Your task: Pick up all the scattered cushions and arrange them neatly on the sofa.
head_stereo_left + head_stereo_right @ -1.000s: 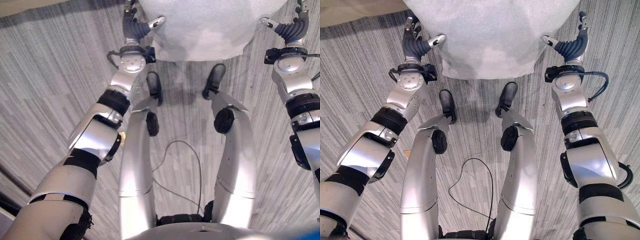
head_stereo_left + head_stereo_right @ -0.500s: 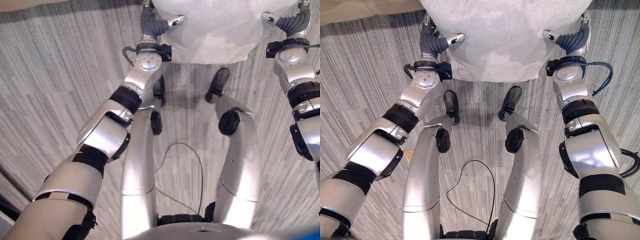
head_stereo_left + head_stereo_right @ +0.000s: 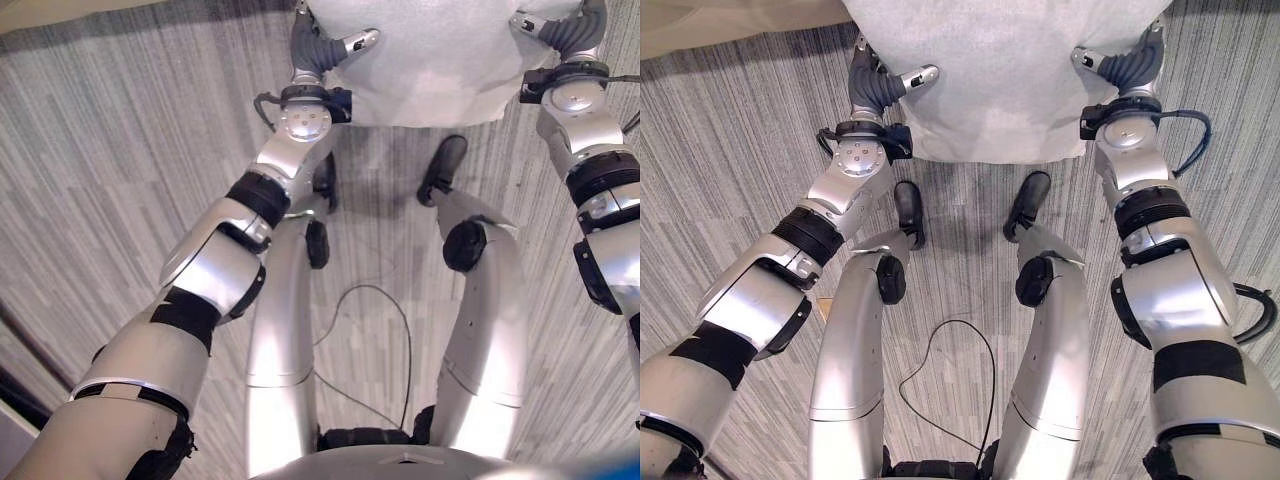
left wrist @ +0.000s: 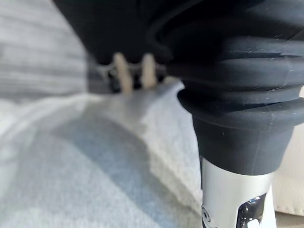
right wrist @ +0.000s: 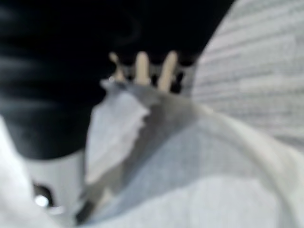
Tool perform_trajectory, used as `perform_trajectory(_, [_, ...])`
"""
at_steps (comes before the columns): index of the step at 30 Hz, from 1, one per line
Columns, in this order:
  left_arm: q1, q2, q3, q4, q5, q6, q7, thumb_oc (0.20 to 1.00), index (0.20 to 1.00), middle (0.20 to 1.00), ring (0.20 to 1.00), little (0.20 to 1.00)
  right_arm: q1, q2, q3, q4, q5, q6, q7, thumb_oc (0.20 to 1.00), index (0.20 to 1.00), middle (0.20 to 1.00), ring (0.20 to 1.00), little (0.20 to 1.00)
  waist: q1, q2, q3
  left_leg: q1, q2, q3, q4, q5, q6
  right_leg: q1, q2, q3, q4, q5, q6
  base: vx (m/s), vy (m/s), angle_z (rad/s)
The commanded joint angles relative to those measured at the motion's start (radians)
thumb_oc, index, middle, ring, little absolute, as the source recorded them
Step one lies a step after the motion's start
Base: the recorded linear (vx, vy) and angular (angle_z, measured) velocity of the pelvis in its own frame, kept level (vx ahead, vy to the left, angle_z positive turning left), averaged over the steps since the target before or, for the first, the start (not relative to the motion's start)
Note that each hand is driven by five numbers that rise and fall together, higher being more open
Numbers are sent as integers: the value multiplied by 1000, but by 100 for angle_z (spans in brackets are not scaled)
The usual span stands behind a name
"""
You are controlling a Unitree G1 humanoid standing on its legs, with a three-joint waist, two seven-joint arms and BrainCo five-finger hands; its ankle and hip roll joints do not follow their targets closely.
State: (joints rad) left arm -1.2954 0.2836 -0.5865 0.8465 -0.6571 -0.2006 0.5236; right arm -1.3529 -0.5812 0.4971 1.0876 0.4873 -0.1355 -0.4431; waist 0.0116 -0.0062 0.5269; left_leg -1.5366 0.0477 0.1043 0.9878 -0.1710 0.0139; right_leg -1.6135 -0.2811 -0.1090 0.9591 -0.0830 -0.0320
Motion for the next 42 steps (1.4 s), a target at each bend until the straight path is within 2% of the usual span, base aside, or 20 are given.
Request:
perform_trajectory(1, [-62, -46, 11, -20, 67, -34, 6, 1000, 1000, 1000, 1000, 1000, -83, 104, 122, -108, -22, -65, 44, 1000, 1000, 1000, 1000, 1000, -18, 97, -7, 10, -35, -219, -45, 55, -95, 44, 18, 22, 4, -71, 165, 0, 0, 0])
perform_trajectory(8, [-106, -45, -5, -4, 149, -4, 55, 1000, 1000, 1000, 1000, 1000, -107, 229, 117, -169, 0, -92, 40, 1000, 1000, 1000, 1000, 1000, -11, 114, -7, 4, -41, -227, -37, 62, -95, 44, 17, 16, 11, -73, 166, 0, 0, 0])
perform_trajectory(9, [-110, -35, -17, 6, 173, 15, 51, 881, 881, 881, 881, 881, -101, 241, 110, -187, 20, -101, 46, 1000, 1000, 1000, 1000, 1000, -11, 117, -7, 4, -41, -228, -39, 65, -95, 44, 17, 15, 10, -71, 167, 4, 30, 0])
perform_trajectory(10, [-124, -21, -30, 18, 211, 34, 52, 881, 881, 881, 881, 881, -101, 251, 99, -195, 41, -110, 50, 1000, 1000, 1000, 1000, 1000, -11, 118, -7, 5, -42, -229, -41, 66, -95, 44, 18, 16, 8, -70, 167, 7, 35, 0])
perform_trajectory(11, [-142, 4, -57, 18, 265, 56, 44, 573, 573, 573, 573, 573, -98, 258, 94, -214, 59, -120, 57, 448, 448, 448, 448, 448, -12, 120, -7, 4, -42, -229, -42, 68, -96, 44, 19, 16, 9, -69, 169, 0, 0, 0])
perform_trajectory(12, [-142, 4, -58, 17, 267, 57, 45, 253, 253, 253, 253, 253, -98, 259, 92, -215, 59, -119, 57, 200, 200, 200, 200, 200, -12, 118, -7, 4, -42, -229, -42, 68, -96, 44, 19, 16, 9, -69, 169, 7, 34, 0])
perform_trajectory(13, [-155, 26, -70, 23, 301, 73, 54, 200, 200, 200, 200, 200, -85, 271, 73, -256, 85, -133, 69, 200, 200, 200, 200, 200, -13, 121, -7, 5, -42, -224, -40, 70, -94, 44, 19, 18, 12, -65, 169, 0, 0, 0])
perform_trajectory(19, [-126, 91, -45, -6, 283, 65, 54, 200, 200, 200, 200, 200, -68, 256, 33, -377, 85, -148, 70, 200, 200, 200, 200, 200, -14, 117, -7, 15, -40, -214, -52, 72, -94, 44, 25, 23, 6, -57, 172, -1, 23, -1])
perform_trajectory(24, [-83, 134, -5, -42, 242, 44, 51, 200, 200, 200, 200, 200, -54, 248, 3, -443, 70, -155, 65, 200, 200, 200, 200, 200, -24, 99, -9, 36, -45, -194, -92, 77, -93, 44, 33, 34, -9, -45, 173, -3, 4, -2])
perform_trajectory(27, [-32, 138, 25, -89, 232, 30, 48, 200, 200, 200, 200, 200, -21, 256, -19, -477, 69, -159, 67, 200, 200, 200, 200, 200, -29, 84, -50, 51, -44, -169, -144, 83, -91, 44, 39, 40, -36, -36, 174, -11, 4, 1])
perform_trajectory(28, [3, 130, 47, -114, 228, 20, 47, 200, 200, 200, 200, 200, 8, 267, -30, -504, 69, -163, 73, 200, 200, 200, 200, 200, -35, 69, -87, 71, -42, -148, -190, 89, -89, 44, 42, 44, -52, -27, 173, -32, 11, 1])
perform_trajectory(30, [37, 125, 61, -154, 223, 12, 43, 200, 200, 200, 200, 200, 32, 271, -38, -521, 64, -163, 73, 200, 200, 200, 200, 200, -37, 62, -103, 90, -45, -141, -221, 96, -89, 60, 42, 44, -67, -25, 172, -52, 4, 5])
perform_trajectory(33, [164, 71, 121, -276, 211, -12, 41, 200, 200, 200, 200, 200, 125, 313, -57, -606, 40, -165, 88, 200, 200, 200, 200, 200, -36, 53, -108, 230, -53, -148, -324, 114, -89, 223, 56, 11, -172, -11, 170, -98, 25, 2])
perform_trajectory(38, [314, -10, 175, -388, 173, -36, 35, 200, 200, 200, 200, 200, 246, 364, -68, -681, 40, -167, 111, 200, 200, 200, 200, 200, -26, 49, -115, 380, -58, -171, -412, 131, -95, 399, 56, -19, -269, 2, 168, -48, 21, 6])
perform_trajectory(42, [418, -22, 199, -474, 199, -39, 32, 200, 200, 200, 200, 200, 343, 373, -59, -754, 4, -167, 122, 200, 200, 200, 200, 200, -6, 41, -129, 527, -61, -187, -474, 138, -99, 568, 49, -45, -348, 9, 165, -11, 21, 4])
